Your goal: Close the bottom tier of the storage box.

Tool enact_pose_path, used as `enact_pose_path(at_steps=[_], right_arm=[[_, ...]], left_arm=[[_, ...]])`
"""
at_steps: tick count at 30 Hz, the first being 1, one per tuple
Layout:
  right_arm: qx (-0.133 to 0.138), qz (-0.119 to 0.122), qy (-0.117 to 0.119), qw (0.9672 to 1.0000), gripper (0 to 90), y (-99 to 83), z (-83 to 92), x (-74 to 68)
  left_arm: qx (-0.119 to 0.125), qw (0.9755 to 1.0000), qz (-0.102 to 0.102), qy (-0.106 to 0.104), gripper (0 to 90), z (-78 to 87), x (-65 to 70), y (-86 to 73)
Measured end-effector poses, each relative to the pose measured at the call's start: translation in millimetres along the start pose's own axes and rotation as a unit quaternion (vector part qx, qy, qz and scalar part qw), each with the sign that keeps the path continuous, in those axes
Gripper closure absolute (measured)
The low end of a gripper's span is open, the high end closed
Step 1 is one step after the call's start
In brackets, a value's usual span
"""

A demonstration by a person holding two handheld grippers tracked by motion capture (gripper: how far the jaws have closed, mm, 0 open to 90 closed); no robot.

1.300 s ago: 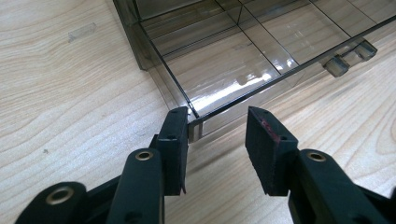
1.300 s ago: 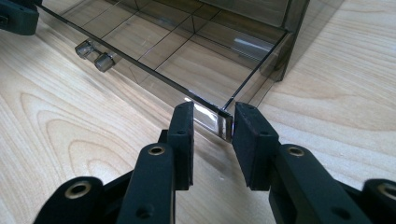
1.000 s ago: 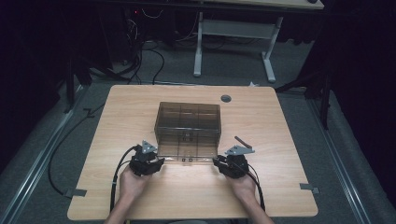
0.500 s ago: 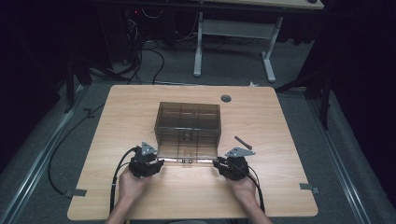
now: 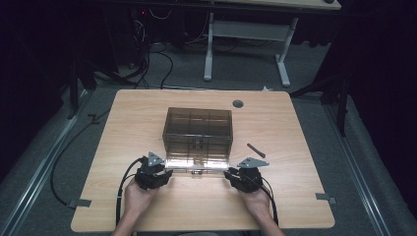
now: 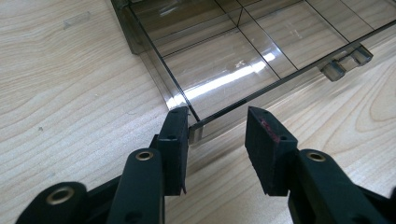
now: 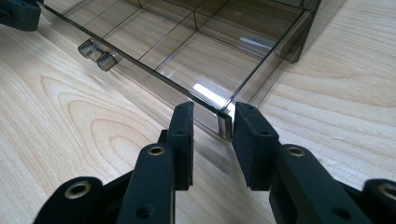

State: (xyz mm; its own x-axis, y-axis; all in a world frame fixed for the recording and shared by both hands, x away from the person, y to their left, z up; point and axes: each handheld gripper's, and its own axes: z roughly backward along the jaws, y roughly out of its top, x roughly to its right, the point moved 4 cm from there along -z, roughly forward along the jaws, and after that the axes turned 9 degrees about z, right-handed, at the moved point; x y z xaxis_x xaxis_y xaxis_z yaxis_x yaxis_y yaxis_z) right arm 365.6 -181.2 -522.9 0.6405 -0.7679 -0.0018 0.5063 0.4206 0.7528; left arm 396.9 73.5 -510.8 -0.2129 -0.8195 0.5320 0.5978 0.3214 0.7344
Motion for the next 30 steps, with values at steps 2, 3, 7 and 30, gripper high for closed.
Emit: enact_pose_path(at_steps=[2,3,7,30], right_arm=[[0.0,0.001,0.0,1.0,69.4,-0.5,0.7,-0.5],[0.001,0.0,0.0,1.0,69.4,-0.9,1.0,-0.9],[0.003,-0.002,0.004,1.0,69.2,-3.2,1.3,-2.1],[0.002,0.004,0.006,1.0,69.3,-8.0,7.3,-6.9]], left_arm=[[0.0,1.0,0.0,0.0,59.9,0.7,0.1,-0.4],[0.0,1.0,0.0,0.0,59.9,1.0,0.0,-0.7],[0.0,1.0,-0.009,0.004,59.8,1.4,0.9,-2.7],[-0.007,0.9999,-0.01,-0.001,59.2,11.4,3.4,-9.3]])
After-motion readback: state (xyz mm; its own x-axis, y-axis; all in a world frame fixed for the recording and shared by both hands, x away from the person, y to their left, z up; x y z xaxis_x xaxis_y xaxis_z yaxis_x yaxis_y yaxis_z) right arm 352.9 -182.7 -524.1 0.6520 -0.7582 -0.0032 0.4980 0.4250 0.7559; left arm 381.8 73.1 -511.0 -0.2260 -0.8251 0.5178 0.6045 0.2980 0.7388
